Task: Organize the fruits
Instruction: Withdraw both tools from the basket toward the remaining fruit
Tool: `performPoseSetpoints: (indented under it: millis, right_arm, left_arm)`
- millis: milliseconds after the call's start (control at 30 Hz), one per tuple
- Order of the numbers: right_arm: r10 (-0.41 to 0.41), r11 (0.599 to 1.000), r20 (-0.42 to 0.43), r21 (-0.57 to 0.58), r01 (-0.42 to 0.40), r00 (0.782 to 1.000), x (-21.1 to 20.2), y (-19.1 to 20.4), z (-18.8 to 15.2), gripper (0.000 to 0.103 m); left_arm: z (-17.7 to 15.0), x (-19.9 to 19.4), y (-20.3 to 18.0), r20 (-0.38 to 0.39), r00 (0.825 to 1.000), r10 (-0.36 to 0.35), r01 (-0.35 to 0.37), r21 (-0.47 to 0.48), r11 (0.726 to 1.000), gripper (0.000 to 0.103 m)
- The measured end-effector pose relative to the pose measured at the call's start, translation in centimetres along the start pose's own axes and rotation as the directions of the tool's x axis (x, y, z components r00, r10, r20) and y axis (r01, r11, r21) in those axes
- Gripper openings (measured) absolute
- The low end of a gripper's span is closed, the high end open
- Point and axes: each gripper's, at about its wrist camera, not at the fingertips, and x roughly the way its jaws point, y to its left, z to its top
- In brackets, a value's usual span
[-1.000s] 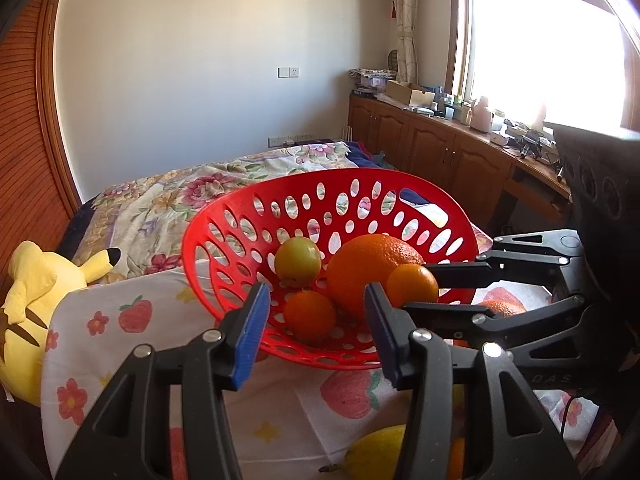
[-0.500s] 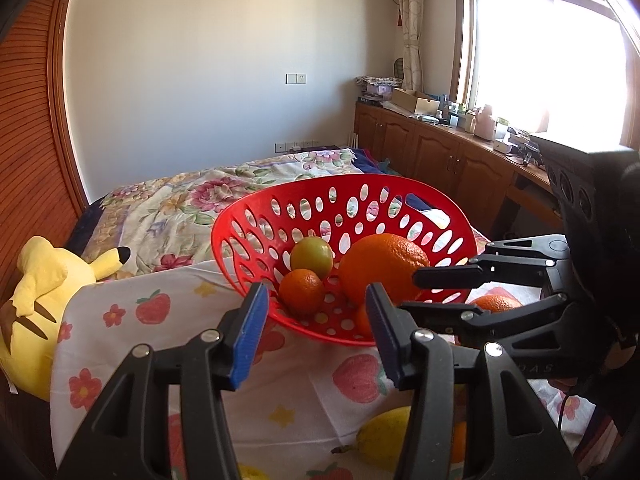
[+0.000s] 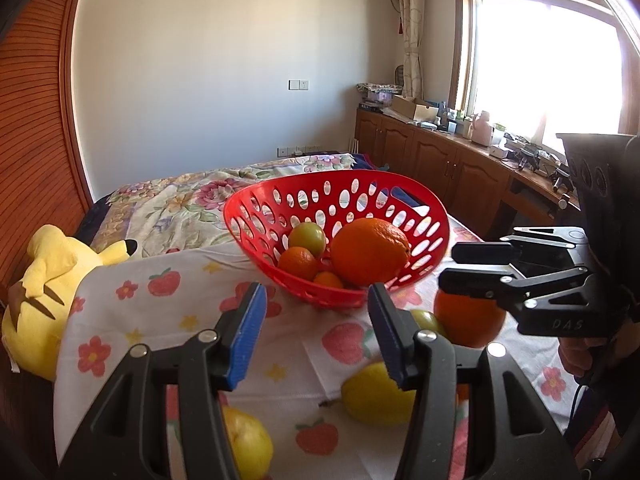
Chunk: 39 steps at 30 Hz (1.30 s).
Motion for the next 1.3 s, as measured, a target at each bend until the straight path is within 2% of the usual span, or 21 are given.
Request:
performPoseSetpoints:
  millis: [267,500,700,900,967,1100,1167,1300]
  right_arm:
    - [-0.044,0.998,0.023,0.039,0.043,0.999,-3.5,0.4,-2.4,0.043]
    - [-0.069,0.996,0.045,0.06,0.066,0.997,-5.6,0.9,-3.8,0.048]
    - [-0.106,0.992,0.054,0.068,0.102,0.993,-6.1,0.9,-4.4,0.059]
    - [-0.135,0.988,0.04,0.078,0.131,0.99,-5.4,0.3,-5.2,0.069]
    - [-0.151,0.986,0.035,0.083,0.147,0.988,-5.0,0.0,-5.5,0.075]
    - [-0.164,0.983,0.037,0.095,0.159,0.986,-4.6,-0.6,-5.8,0.079]
    - [-0.158,0.983,0.044,0.102,0.153,0.986,-4.3,-0.9,-5.9,0.087]
    - [-0.174,0.98,0.031,0.104,0.17,0.984,-3.5,-1.2,-6.0,0.087]
  left_arm:
    - [-1.6,-3.2,-1.3,0.013,1.0,0.014,-0.014,0.012,1.0,0.056]
    - [-2.9,-5.0,-1.8,0.025,0.999,0.035,-0.035,0.012,0.999,0.062]
    - [-3.5,-4.8,-1.8,0.023,0.998,0.052,-0.052,-0.007,0.999,0.068]
    - [-4.4,-3.8,-2.2,0.002,0.999,0.047,-0.047,-0.005,0.999,0.068]
    - [-4.7,-3.6,-2.3,-0.003,0.999,0.046,-0.046,-0.008,0.999,0.068]
    - [-5.7,-3.2,-2.5,-0.006,0.999,0.054,-0.054,-0.014,0.998,0.068]
    - [-6.2,-3.0,-2.3,-0.017,0.999,0.047,-0.047,-0.026,0.999,0.068]
    - [-7.3,-2.7,-2.0,-0.031,0.999,0.038,-0.039,-0.037,0.999,0.068]
